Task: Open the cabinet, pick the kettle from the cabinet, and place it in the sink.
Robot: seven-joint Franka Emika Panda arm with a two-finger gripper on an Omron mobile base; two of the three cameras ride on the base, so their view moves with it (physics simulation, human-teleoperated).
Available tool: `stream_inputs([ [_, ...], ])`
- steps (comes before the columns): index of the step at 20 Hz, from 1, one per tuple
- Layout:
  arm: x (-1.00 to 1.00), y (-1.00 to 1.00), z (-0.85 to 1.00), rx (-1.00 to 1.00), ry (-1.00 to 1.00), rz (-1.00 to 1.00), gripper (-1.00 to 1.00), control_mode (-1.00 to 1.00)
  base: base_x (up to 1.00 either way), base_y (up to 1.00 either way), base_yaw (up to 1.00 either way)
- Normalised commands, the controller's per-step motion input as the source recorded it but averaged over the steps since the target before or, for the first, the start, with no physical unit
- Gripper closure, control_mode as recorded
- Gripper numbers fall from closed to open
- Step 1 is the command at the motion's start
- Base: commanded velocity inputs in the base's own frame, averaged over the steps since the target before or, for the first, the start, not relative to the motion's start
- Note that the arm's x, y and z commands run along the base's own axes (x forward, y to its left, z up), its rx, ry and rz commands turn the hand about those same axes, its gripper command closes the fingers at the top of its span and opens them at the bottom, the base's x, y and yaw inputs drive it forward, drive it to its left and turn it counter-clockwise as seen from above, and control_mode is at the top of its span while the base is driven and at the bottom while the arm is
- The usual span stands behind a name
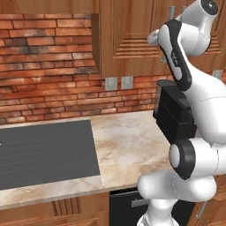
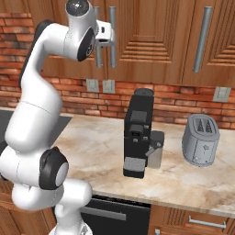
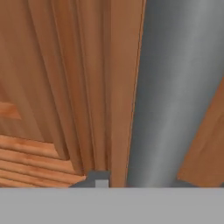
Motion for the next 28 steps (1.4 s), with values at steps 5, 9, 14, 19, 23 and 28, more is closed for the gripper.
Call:
stream_inputs([
  [5,-0.33,0.18,0.0,0.05,0.0,0.12,1.0,-1.0,0.0,0.0,0.0],
  [9,-0.36,0.18,0.0,0.03,0.0,0.12,1.0,-1.0,0.0,0.0,0.0],
  [14,-0.39,0.17,0.02,0.0,0.0,0.09,1.0,-1.0,0.0,0.0,0.0],
  [19,-0.37,0.22,0.04,0.0,0.0,0.05,1.0,-1.0,0.0,0.0,0.0],
  [23,-0.33,0.28,0.07,0.0,0.0,0.03,1.0,-1.0,0.0,0.0,0.0],
  [28,-0.33,0.27,0.07,0.0,0.0,0.02,1.0,-1.0,0.0,0.0,0.0],
])
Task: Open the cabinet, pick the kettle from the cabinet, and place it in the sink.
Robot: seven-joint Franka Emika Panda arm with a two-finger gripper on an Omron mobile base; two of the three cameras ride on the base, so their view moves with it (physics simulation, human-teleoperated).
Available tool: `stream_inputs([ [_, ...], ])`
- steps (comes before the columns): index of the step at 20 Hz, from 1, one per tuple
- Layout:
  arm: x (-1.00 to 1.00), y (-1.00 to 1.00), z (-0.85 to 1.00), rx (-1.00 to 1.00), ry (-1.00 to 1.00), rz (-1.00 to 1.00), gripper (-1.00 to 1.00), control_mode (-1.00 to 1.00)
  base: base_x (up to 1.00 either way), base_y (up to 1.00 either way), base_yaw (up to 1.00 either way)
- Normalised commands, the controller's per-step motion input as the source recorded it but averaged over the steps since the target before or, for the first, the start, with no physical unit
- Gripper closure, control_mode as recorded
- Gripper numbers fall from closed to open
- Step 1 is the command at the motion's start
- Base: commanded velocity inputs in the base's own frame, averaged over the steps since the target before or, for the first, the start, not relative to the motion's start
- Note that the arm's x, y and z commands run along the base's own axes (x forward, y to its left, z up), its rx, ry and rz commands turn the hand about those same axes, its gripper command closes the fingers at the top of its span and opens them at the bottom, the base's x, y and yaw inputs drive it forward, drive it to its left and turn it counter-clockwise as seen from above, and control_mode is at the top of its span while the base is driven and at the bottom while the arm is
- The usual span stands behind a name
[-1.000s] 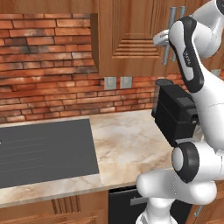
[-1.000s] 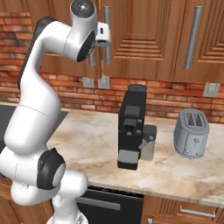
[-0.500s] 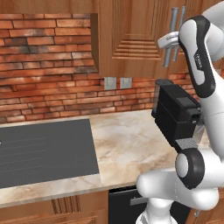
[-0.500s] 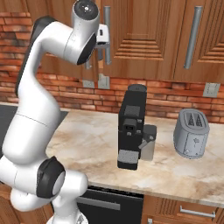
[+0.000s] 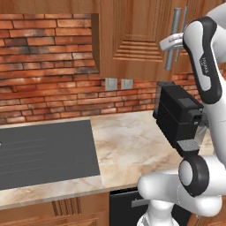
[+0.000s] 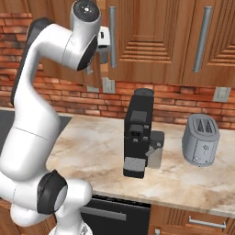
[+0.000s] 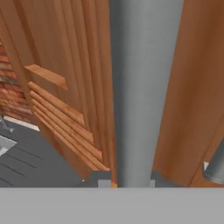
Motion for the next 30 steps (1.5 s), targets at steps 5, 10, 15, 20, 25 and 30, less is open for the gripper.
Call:
stream_inputs([
  [5,-0.36,0.26,0.08,0.0,0.0,0.01,1.0,-1.0,0.0,0.0,0.0],
  [10,-0.4,0.27,0.07,0.0,0.0,0.0,1.0,-1.0,0.0,0.0,0.0],
  [15,-0.39,0.29,0.05,0.0,0.0,0.0,1.0,-1.0,0.0,0.0,0.0],
  [20,-0.39,0.31,0.01,0.0,-0.04,-0.03,1.0,-1.0,0.0,0.0,0.0],
  [25,-0.36,0.34,0.0,0.0,-0.03,-0.04,1.0,-1.0,0.0,0.0,0.0],
  [30,-0.34,0.36,0.0,0.0,-0.02,-0.04,1.0,-1.0,0.0,0.0,0.0],
])
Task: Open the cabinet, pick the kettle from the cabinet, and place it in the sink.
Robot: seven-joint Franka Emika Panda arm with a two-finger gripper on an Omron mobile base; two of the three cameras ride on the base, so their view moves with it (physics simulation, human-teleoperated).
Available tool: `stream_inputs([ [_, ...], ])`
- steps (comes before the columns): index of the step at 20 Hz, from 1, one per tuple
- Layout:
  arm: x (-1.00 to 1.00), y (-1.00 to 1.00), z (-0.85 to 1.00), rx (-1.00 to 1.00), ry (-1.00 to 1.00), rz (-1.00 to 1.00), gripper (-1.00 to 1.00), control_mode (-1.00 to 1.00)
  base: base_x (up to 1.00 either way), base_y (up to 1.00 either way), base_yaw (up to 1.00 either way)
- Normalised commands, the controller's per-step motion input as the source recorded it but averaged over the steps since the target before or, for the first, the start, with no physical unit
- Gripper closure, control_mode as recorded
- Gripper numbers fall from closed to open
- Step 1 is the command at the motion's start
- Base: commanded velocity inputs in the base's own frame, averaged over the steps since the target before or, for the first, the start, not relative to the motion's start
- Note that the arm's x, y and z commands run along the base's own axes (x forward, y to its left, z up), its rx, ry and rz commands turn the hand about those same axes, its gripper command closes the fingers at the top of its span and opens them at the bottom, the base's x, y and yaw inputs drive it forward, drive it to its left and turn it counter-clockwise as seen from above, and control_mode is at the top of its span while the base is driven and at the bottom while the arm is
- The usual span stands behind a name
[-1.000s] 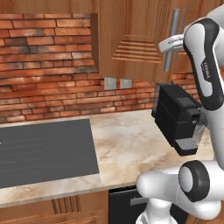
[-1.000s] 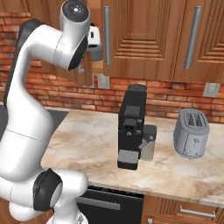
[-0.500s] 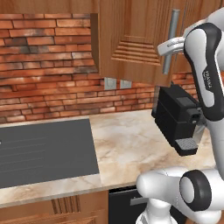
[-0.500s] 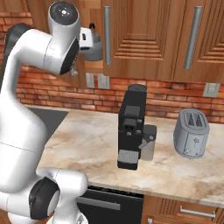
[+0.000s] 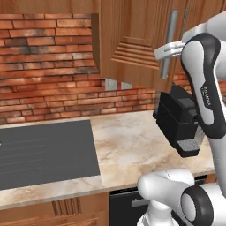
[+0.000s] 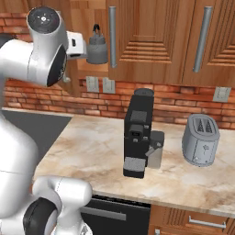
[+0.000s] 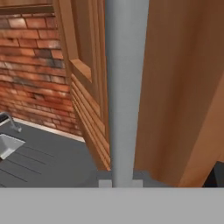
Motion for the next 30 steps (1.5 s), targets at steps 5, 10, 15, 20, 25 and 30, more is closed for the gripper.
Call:
stream_inputs([
  [5,-0.24,0.38,0.0,0.0,0.0,-0.07,1.0,-1.0,0.0,0.0,0.0],
  [10,-0.23,0.33,0.0,0.0,0.0,-0.06,1.0,-1.0,0.0,0.0,0.0],
  [15,-0.17,0.33,0.0,0.0,0.0,-0.05,1.0,-1.0,0.0,0.0,0.0],
  [20,-0.1,0.34,0.0,0.0,0.0,-0.04,1.0,-1.0,0.0,0.0,0.0],
  [25,-0.08,0.32,0.0,0.0,0.0,-0.04,1.0,-1.0,0.0,0.0,0.0],
  [30,-0.03,0.29,0.0,0.0,0.0,-0.04,-1.0,-1.0,0.0,0.0,0.0],
])
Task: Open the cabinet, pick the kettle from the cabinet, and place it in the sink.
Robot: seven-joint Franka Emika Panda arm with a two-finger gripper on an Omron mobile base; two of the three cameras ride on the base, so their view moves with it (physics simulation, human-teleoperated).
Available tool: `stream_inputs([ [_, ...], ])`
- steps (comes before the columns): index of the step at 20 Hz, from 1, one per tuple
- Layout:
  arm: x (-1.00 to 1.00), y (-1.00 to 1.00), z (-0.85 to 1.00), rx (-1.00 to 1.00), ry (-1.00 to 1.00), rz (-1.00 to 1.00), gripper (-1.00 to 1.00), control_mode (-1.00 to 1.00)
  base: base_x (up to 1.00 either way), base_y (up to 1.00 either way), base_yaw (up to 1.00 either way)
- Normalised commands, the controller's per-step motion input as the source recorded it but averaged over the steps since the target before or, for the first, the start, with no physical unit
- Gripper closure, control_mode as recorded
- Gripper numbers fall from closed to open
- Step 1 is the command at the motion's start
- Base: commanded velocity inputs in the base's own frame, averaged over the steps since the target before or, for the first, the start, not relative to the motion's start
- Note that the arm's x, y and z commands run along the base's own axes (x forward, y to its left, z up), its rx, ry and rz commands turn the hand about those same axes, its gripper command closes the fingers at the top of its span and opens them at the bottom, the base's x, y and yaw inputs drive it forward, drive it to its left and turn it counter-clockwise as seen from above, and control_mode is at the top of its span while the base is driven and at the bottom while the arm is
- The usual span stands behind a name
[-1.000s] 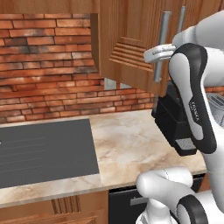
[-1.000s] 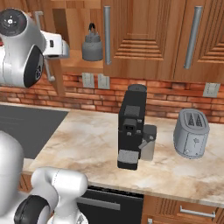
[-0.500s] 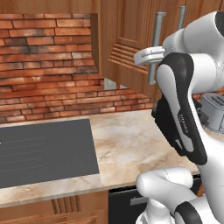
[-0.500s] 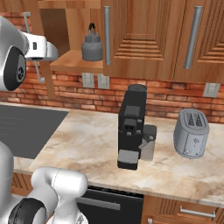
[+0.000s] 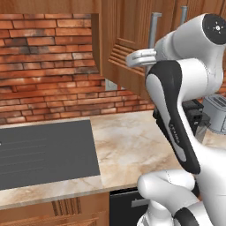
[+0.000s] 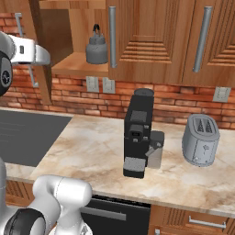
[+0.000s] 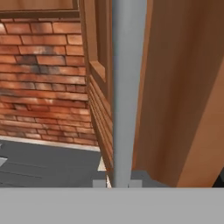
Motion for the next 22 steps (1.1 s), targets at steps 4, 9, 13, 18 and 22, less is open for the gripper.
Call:
stream_inputs([
  [4,-0.08,0.09,-0.03,0.0,0.01,-0.03,-1.0,-1.0,0.0,0.0,0.0],
  [9,-0.31,-0.04,-0.02,0.0,0.0,-0.04,-1.0,-1.0,0.0,0.0,0.0],
  [13,-0.45,-0.21,-0.02,0.06,0.0,-0.04,-1.0,-1.0,0.0,0.0,0.0],
  [18,-0.5,-0.25,-0.03,0.1,0.0,-0.03,-1.0,-1.0,0.0,0.0,0.0],
  [22,-0.49,-0.26,-0.01,0.14,0.0,-0.02,-1.0,-1.0,0.0,0.0,0.0],
])
